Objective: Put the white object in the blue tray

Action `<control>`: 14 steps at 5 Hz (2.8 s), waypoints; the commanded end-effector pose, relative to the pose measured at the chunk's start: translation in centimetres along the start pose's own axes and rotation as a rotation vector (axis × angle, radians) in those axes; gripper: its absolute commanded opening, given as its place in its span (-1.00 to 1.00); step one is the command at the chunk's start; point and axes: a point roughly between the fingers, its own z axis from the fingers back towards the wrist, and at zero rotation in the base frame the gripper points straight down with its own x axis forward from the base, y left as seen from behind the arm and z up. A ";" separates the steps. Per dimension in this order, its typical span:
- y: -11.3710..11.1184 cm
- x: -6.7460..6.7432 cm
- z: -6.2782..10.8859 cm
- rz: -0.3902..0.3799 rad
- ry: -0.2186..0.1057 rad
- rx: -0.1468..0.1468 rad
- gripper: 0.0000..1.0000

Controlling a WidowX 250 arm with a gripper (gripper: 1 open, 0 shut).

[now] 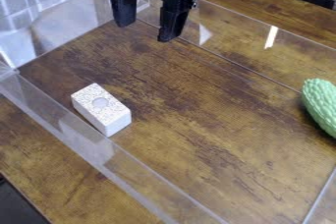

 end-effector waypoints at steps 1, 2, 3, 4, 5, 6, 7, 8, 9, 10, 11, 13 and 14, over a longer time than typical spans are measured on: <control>-0.1 0.3 -0.7 -0.016 0.011 -0.004 1.00; 0.0 1.7 -1.4 -0.085 0.006 -0.005 1.00; 0.3 2.2 -1.4 -0.180 -0.015 -0.006 1.00; 0.3 2.7 -1.9 -0.215 -0.021 -0.003 1.00; 0.4 3.3 -2.3 -0.258 -0.033 0.003 1.00; 0.5 4.0 -2.8 -0.291 -0.040 0.009 1.00; 0.6 4.4 -3.2 -0.317 -0.047 0.014 1.00; 0.6 4.8 -3.7 -0.334 -0.050 0.017 1.00; 0.6 5.4 -4.1 -0.358 -0.056 0.021 1.00; 0.5 5.9 -4.7 -0.375 -0.058 0.024 1.00; 0.5 6.4 -5.2 -0.391 -0.060 0.026 1.00; 0.5 7.2 -6.2 -0.412 -0.057 0.027 1.00; 0.5 7.6 -6.6 -0.423 -0.056 0.028 1.00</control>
